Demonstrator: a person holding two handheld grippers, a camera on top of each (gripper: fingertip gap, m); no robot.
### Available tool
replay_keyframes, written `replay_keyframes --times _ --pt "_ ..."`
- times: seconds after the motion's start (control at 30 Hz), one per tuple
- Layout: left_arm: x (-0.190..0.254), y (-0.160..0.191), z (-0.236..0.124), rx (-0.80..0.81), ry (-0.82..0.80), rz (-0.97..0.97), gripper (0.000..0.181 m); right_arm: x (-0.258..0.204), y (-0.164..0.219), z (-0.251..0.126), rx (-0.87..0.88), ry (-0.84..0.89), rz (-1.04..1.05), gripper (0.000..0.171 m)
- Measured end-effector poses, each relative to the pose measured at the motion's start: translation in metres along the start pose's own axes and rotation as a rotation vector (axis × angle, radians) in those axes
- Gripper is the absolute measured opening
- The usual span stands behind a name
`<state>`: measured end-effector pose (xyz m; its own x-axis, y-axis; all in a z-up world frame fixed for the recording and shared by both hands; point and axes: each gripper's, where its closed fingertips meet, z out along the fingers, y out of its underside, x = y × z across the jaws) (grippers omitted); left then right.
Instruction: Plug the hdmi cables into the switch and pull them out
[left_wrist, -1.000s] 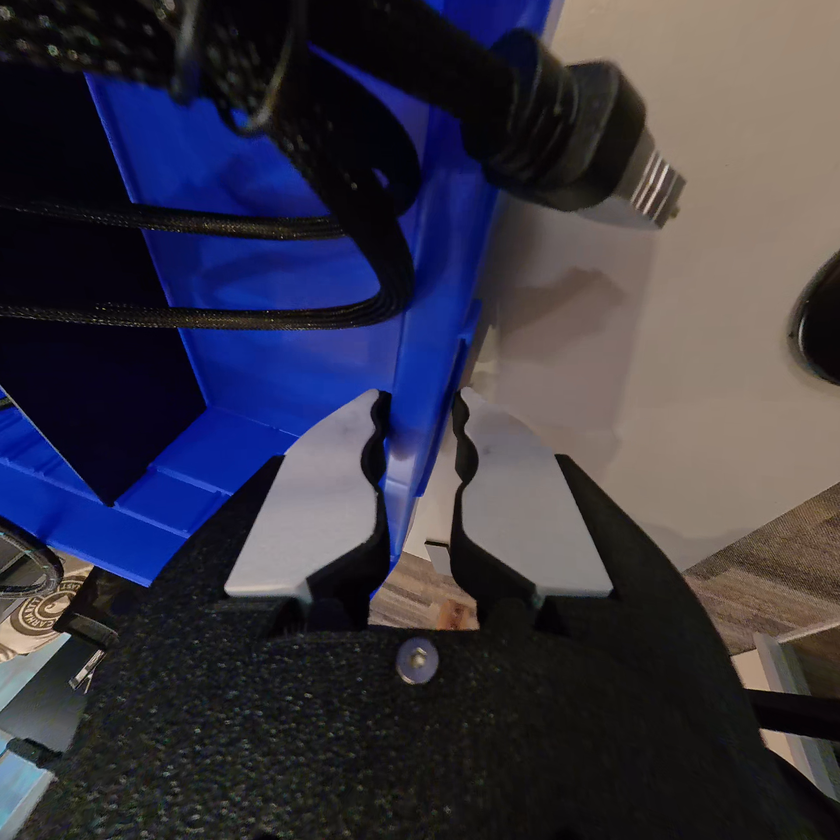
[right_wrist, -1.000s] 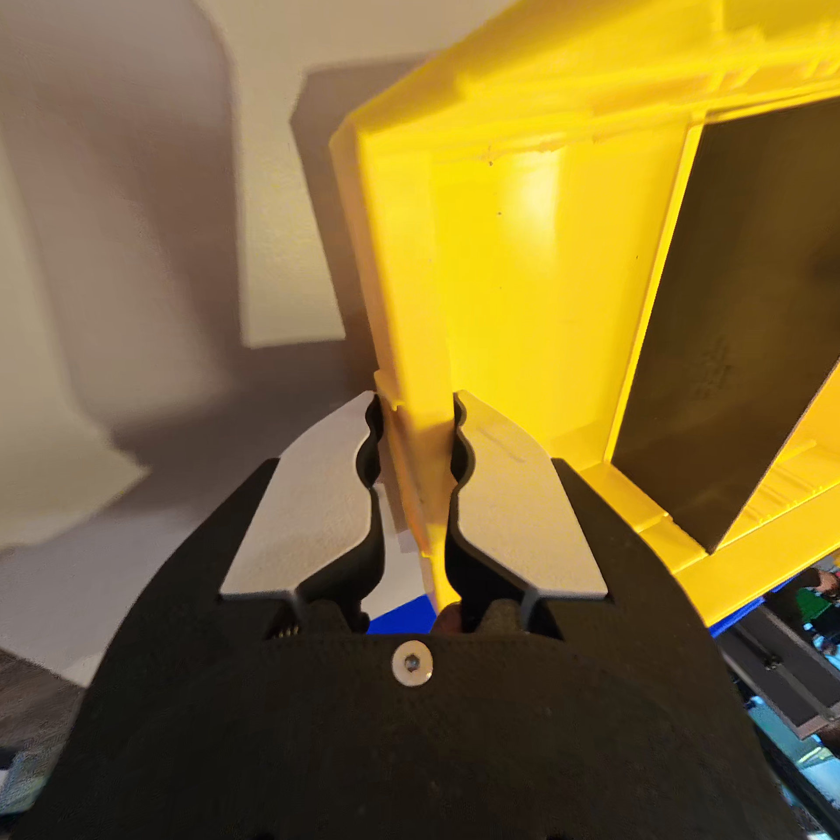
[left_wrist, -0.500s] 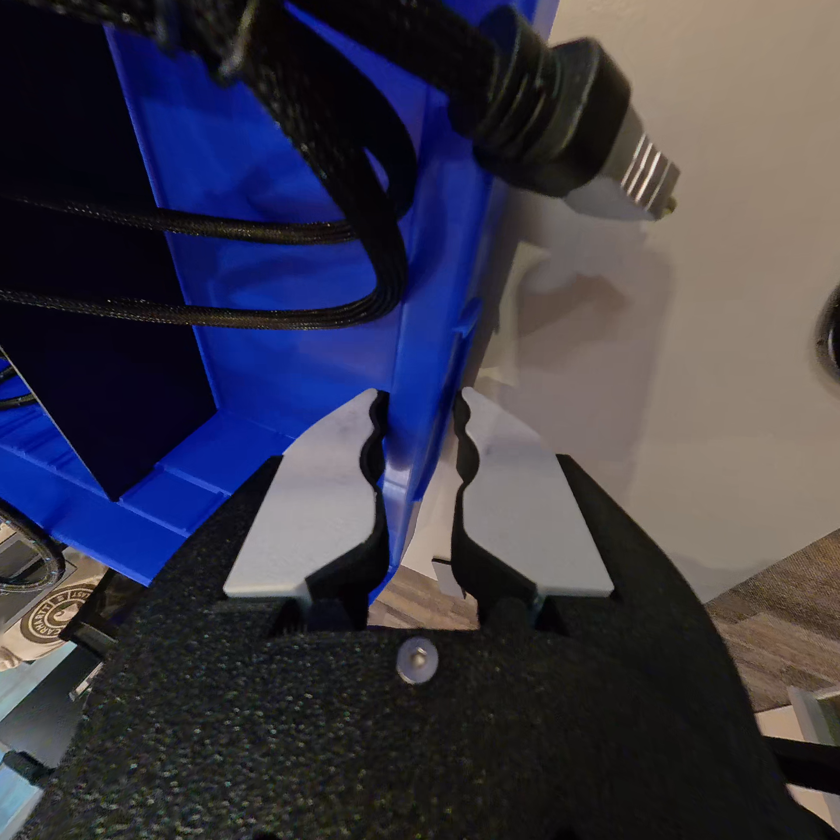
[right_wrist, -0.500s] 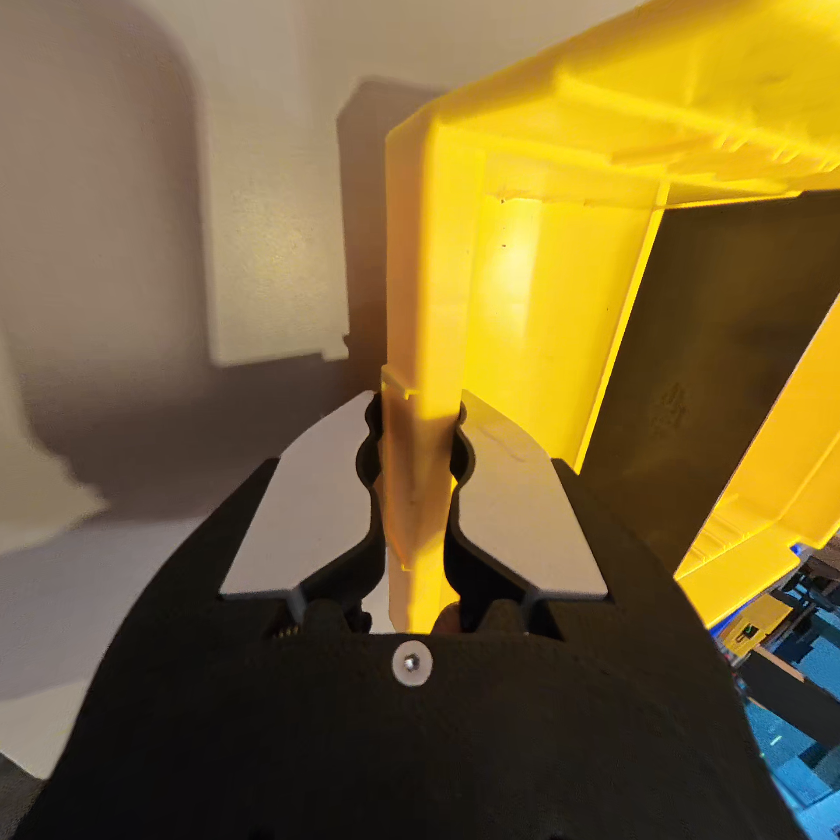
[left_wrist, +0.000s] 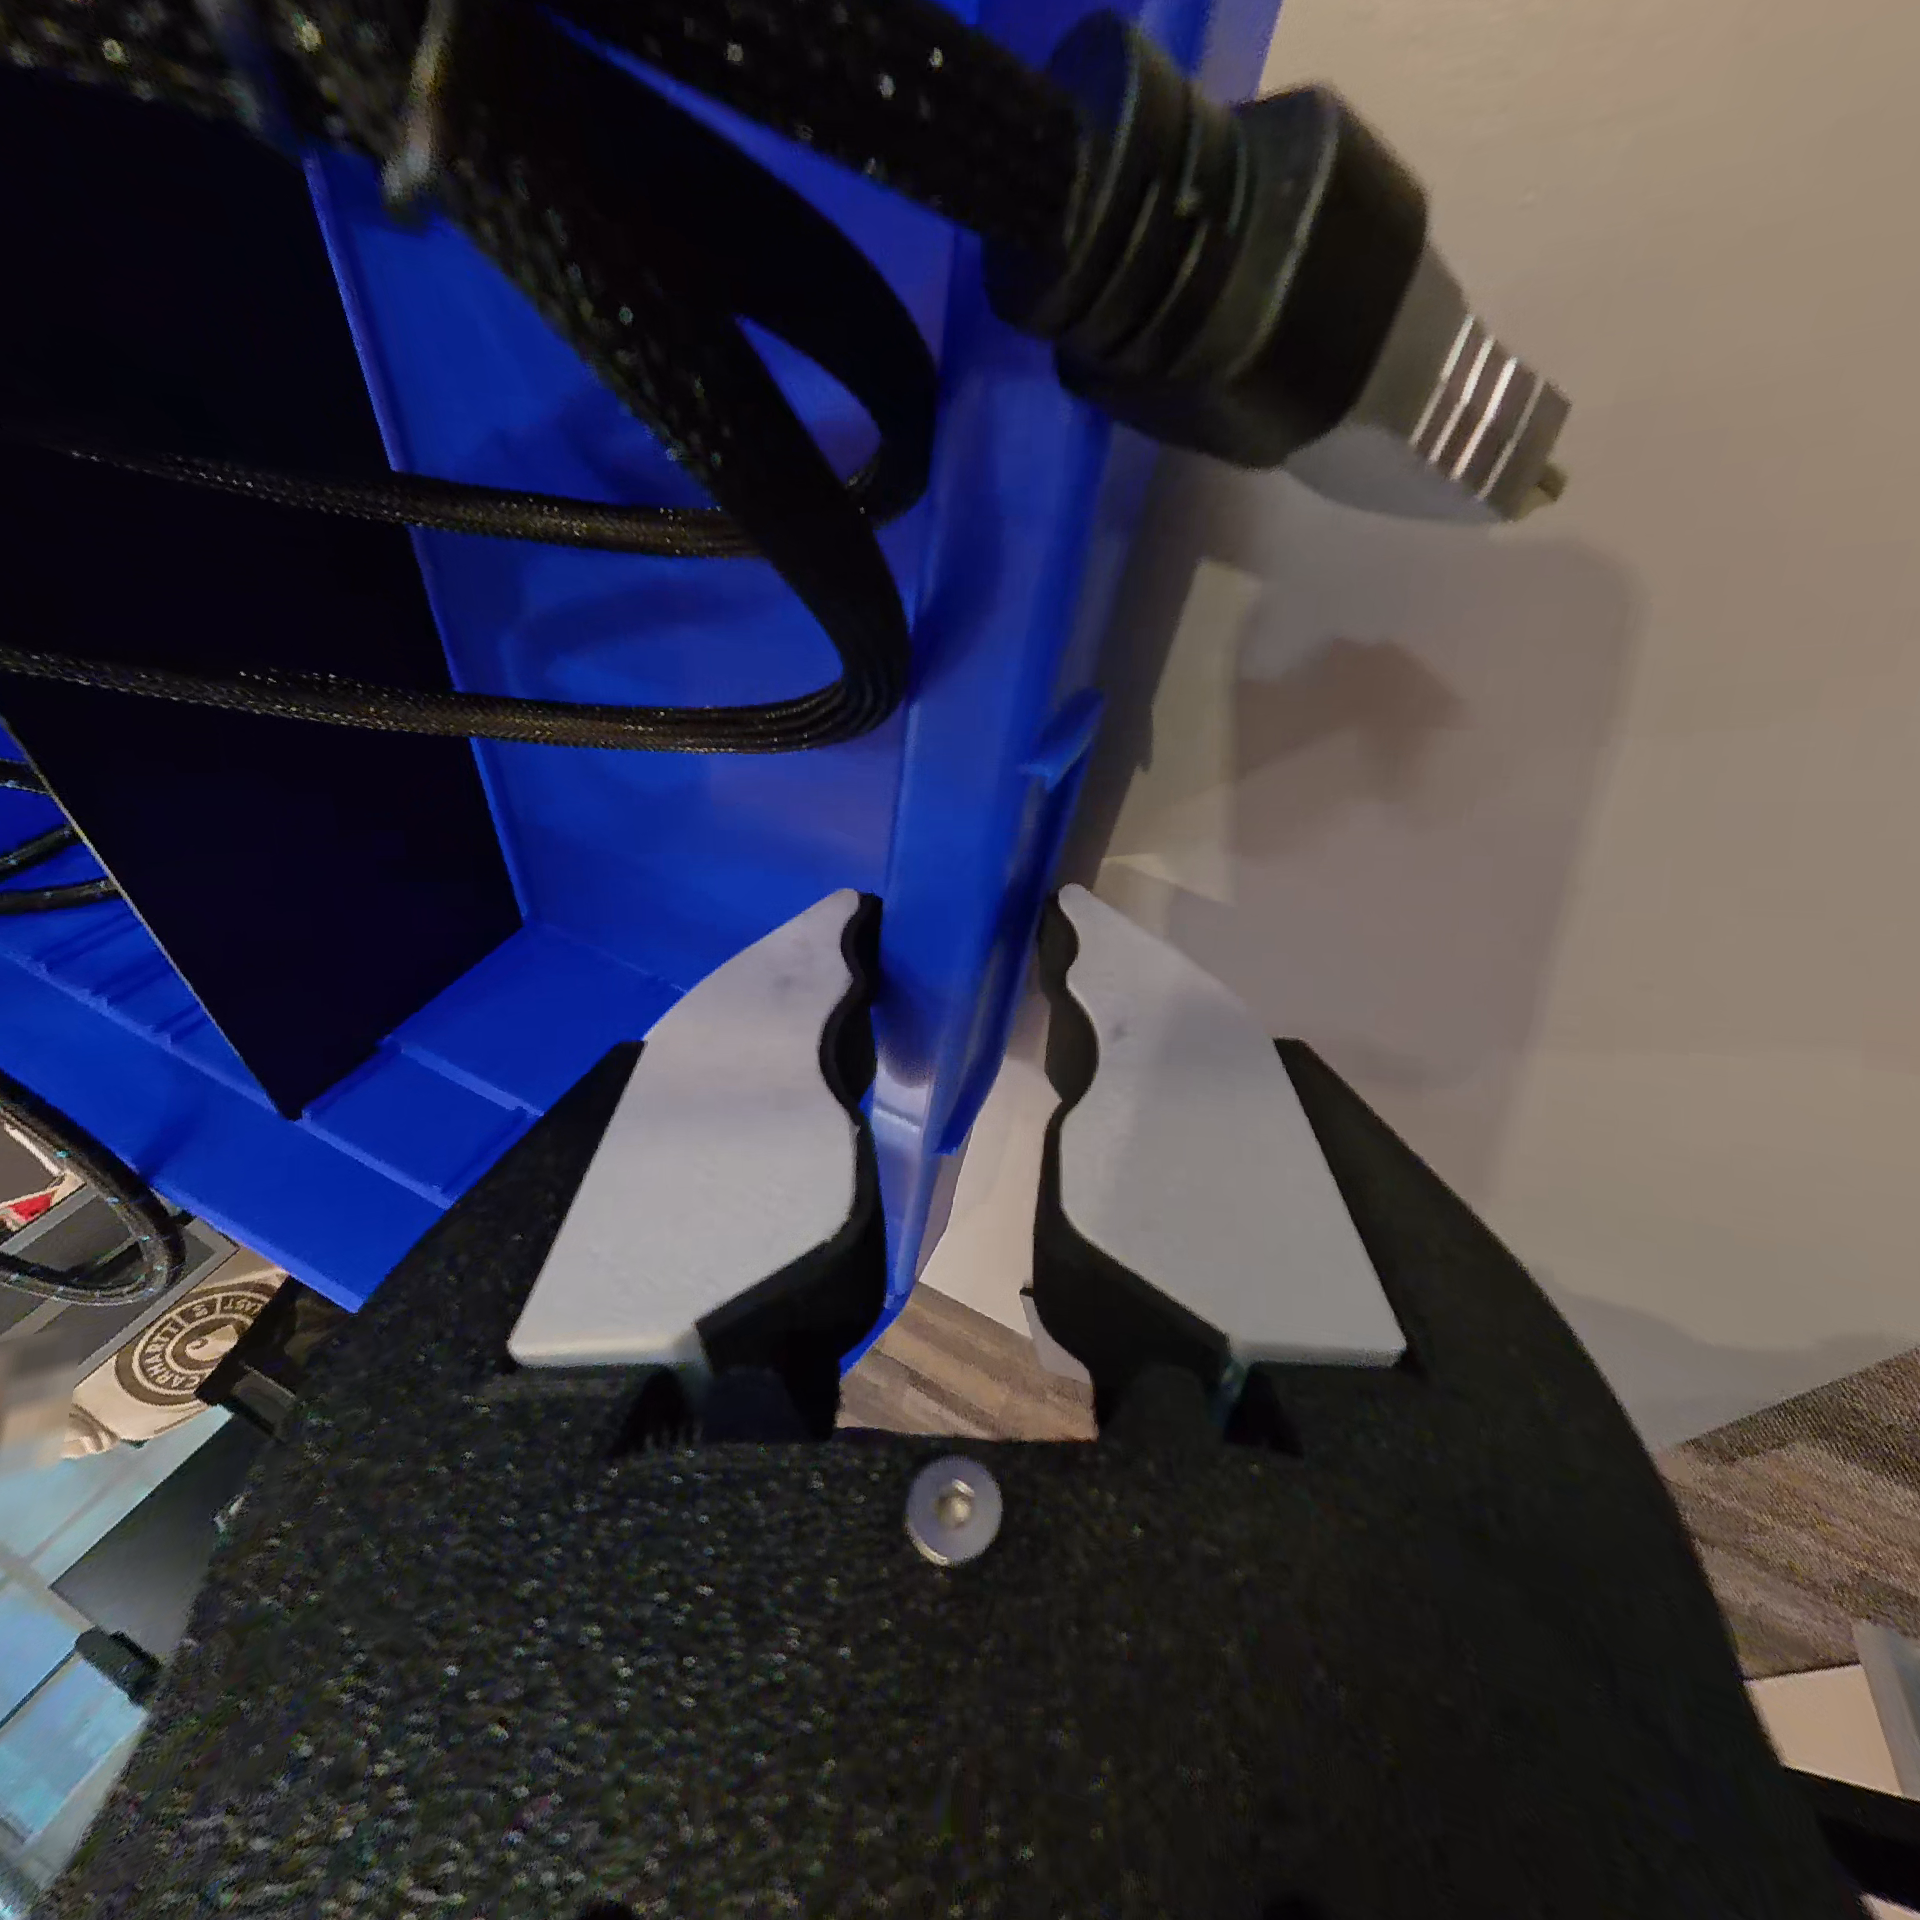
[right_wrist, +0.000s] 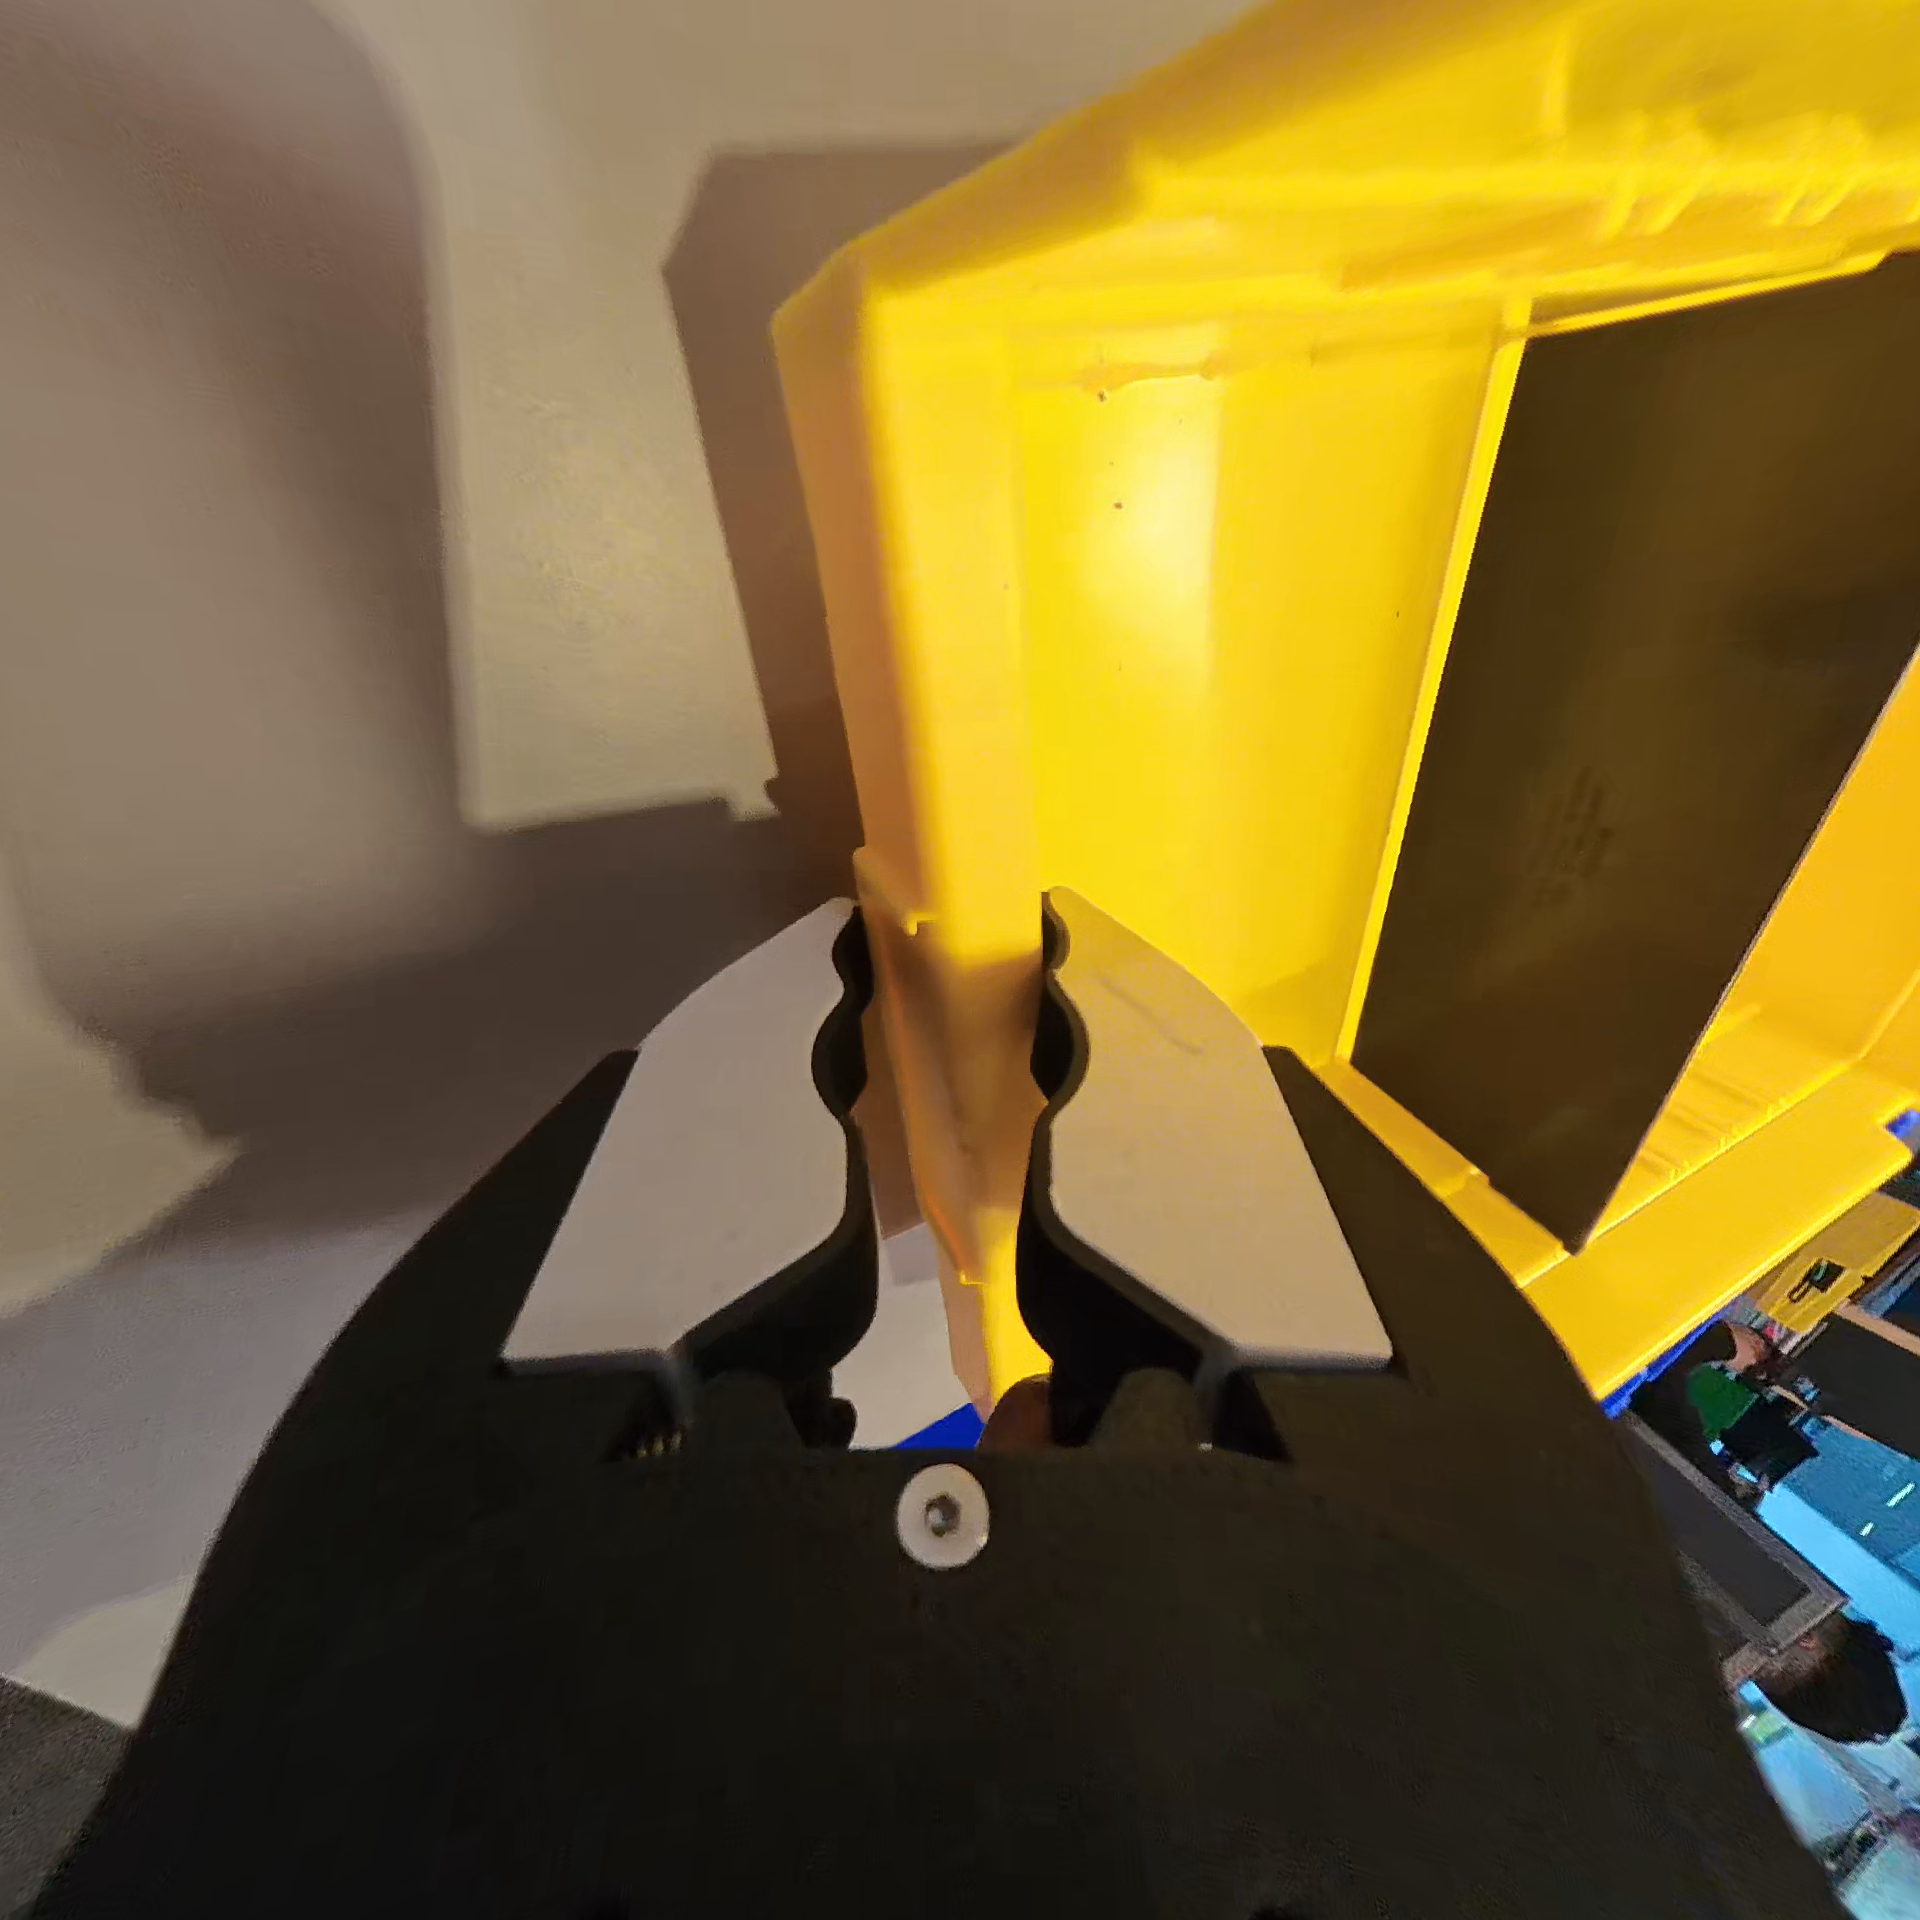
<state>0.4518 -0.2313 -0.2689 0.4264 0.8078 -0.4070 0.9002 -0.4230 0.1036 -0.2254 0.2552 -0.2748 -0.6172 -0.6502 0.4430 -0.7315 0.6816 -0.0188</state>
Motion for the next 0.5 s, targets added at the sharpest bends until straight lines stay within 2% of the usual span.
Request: replay_keyframes --times 0.5 --pt "-0.005 0.002 0.006 0.021 -0.004 0.013 0.029 0.01 0.021 0.004 0.039 0.03 -0.105 0.029"
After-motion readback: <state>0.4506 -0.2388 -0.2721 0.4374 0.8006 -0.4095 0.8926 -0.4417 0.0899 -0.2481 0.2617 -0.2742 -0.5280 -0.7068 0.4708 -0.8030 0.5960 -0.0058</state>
